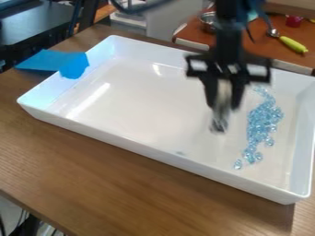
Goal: Sweep into pile
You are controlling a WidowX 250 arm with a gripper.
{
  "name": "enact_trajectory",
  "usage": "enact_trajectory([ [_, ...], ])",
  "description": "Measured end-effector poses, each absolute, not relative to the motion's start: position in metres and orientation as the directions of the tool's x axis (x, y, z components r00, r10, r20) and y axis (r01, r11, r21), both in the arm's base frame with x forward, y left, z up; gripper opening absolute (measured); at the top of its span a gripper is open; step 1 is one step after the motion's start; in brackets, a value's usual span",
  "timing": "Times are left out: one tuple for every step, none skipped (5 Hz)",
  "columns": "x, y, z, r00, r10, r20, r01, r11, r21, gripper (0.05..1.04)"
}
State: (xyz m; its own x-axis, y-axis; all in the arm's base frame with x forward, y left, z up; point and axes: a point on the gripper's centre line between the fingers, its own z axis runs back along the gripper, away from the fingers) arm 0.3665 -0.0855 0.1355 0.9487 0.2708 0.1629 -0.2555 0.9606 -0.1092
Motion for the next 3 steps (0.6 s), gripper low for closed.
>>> enact_trajectory([
  [0.361, -0.048, 0.152, 0.941, 0.28, 0.191, -0.258, 0.957, -0.131, 0.365],
  [0.35, -0.032, 0.146, 0.964, 0.183, 0.194, -0.175, 0.983, -0.057, 0.365],
  [0.34, -0.022, 0.127, 0.973, 0.114, 0.201, -0.123, 0.992, 0.03, 0.365],
])
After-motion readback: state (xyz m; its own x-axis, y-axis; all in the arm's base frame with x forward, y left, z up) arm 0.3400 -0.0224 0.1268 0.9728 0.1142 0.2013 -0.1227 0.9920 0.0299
